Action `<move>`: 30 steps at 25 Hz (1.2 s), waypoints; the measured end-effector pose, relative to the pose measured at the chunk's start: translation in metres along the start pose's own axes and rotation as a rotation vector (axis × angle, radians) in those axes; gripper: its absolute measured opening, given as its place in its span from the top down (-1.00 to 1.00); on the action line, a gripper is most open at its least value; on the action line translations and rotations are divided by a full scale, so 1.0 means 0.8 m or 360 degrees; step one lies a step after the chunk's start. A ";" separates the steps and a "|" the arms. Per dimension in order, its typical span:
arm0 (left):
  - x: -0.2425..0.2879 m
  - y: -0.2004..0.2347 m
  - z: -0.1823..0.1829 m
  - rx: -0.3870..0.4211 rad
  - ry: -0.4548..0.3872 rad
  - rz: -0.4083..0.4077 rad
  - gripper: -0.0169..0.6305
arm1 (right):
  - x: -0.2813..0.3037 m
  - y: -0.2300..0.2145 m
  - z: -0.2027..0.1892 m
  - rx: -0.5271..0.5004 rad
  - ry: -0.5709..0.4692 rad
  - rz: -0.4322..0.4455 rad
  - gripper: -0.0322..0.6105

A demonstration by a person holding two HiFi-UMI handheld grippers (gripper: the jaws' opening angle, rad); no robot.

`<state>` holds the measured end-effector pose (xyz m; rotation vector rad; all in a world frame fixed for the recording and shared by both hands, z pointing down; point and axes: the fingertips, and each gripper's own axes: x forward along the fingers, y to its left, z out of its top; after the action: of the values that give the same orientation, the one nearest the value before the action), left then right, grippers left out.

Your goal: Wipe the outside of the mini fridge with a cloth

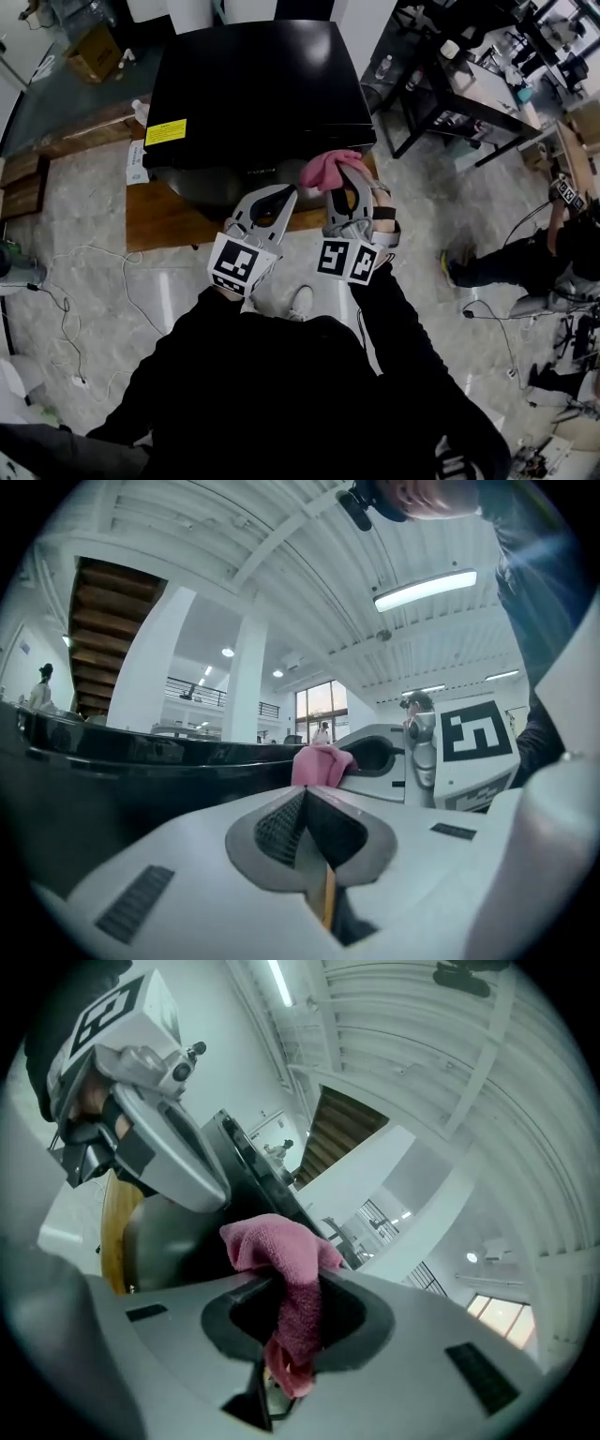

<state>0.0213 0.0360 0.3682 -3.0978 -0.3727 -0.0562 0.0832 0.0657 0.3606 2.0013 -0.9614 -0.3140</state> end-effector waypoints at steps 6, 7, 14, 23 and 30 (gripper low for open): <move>0.017 0.012 -0.007 -0.0016 0.0017 0.0020 0.93 | 0.027 0.025 -0.014 -0.0026 -0.0043 0.0010 0.65; 0.020 0.013 -0.013 -0.0020 0.0026 0.0025 0.93 | 0.031 0.033 -0.021 -0.0030 -0.0038 0.0028 0.65; 0.045 0.000 -0.092 -0.0056 0.0182 0.0052 0.93 | 0.039 0.091 -0.076 -0.0041 -0.0010 0.0185 0.65; 0.058 0.001 -0.205 -0.0172 0.0330 0.0151 0.93 | 0.062 0.192 -0.149 -0.0057 0.0018 0.0433 0.65; 0.068 0.008 -0.287 -0.0256 0.0421 0.0180 0.93 | 0.084 0.274 -0.215 -0.0061 0.0091 0.0584 0.65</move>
<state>0.0681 0.0372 0.5993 -3.2002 -0.1920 -0.5113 0.1087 0.0489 0.6454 1.7465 -1.2491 -0.0714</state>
